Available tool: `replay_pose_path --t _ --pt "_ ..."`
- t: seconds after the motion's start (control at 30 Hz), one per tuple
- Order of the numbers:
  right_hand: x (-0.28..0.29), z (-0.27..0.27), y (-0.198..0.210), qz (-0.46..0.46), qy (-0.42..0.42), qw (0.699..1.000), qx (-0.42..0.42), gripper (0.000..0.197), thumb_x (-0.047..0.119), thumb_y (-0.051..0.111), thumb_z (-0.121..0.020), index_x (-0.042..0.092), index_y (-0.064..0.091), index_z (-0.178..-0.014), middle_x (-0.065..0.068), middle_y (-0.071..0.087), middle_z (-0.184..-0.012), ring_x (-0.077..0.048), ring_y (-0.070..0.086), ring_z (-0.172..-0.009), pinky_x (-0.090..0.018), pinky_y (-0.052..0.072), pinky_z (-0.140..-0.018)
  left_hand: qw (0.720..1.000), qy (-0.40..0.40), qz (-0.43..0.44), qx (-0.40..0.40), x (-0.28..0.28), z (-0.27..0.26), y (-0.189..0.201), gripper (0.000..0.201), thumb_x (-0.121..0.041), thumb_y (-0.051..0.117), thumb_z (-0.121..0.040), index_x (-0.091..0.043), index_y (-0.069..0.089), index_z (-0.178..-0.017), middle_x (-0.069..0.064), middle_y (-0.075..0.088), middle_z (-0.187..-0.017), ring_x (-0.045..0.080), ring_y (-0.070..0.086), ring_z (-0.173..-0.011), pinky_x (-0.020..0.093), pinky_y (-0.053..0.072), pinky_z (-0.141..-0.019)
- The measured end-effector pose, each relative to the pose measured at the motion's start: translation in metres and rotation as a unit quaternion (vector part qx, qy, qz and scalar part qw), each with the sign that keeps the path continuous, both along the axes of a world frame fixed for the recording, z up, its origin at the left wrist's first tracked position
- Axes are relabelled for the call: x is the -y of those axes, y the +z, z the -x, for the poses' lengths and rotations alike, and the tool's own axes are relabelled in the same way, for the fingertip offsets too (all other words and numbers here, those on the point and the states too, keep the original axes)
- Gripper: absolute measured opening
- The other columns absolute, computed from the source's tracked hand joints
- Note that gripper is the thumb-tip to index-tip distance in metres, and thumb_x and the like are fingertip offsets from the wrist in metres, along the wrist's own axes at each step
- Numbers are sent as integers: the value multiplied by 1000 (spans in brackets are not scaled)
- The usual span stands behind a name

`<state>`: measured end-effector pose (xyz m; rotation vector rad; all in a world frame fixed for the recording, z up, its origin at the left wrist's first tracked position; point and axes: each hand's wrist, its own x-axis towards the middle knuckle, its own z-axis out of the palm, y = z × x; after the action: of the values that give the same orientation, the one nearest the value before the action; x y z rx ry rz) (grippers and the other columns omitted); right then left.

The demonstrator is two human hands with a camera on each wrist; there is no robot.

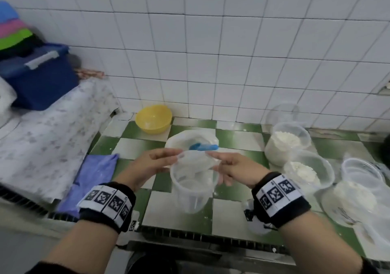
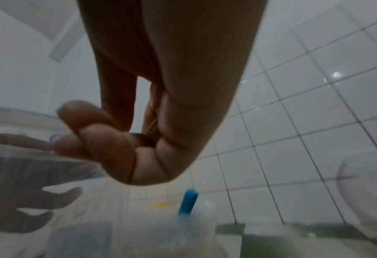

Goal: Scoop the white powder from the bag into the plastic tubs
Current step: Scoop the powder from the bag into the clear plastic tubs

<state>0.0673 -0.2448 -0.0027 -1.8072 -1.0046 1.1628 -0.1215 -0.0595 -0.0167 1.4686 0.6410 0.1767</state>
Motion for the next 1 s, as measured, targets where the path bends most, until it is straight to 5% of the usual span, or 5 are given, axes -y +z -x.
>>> replay_pose_path --t 0.13,0.4,0.6,0.77,1.0 --pt "-11 16 -32 11 11 1000 25 49 15 49 -96 33 41 -141 1 62 -64 -8 54 -55 -22 48 -62 999 8 9 -43 -4 18 -27 30 -23 76 -82 -28 75 -111 -2 72 -117 25 61 -118 42 46 -106" --pt "-16 14 -51 17 -20 1000 17 39 18 50 -97 37 48 -130 1 62 -64 -10 57 -53 -23 49 -58 998 9 10 -63 -9 20 -52 48 -47 82 -68 -29 74 -112 4 72 -114 28 64 -111 54 49 -100" --pt "-34 -42 -57 8 -353 936 18 22 20 44 -97 8 58 -110 -11 66 -73 -21 60 -58 -31 51 -57 977 205 5 -61 -42 -1 -50 33 -35 72 -84 -14 65 -107 7 70 -111 26 65 -107 36 53 -88" --pt "-79 -70 -65 77 -286 955 -21 36 28 45 -98 14 42 -131 -16 63 -101 -27 62 -82 -40 56 -77 974 182 8 -133 -60 -38 -38 51 -43 69 -87 -17 49 -125 6 62 -119 21 64 -100 34 54 -78" --pt "-101 -82 -55 34 -293 954 -49 32 3 57 -90 11 47 -119 -10 55 -67 -19 48 -52 -35 53 -63 969 196 -19 -149 -73 -64 -42 46 -17 75 -85 -16 53 -125 11 64 -114 28 65 -101 47 56 -91"
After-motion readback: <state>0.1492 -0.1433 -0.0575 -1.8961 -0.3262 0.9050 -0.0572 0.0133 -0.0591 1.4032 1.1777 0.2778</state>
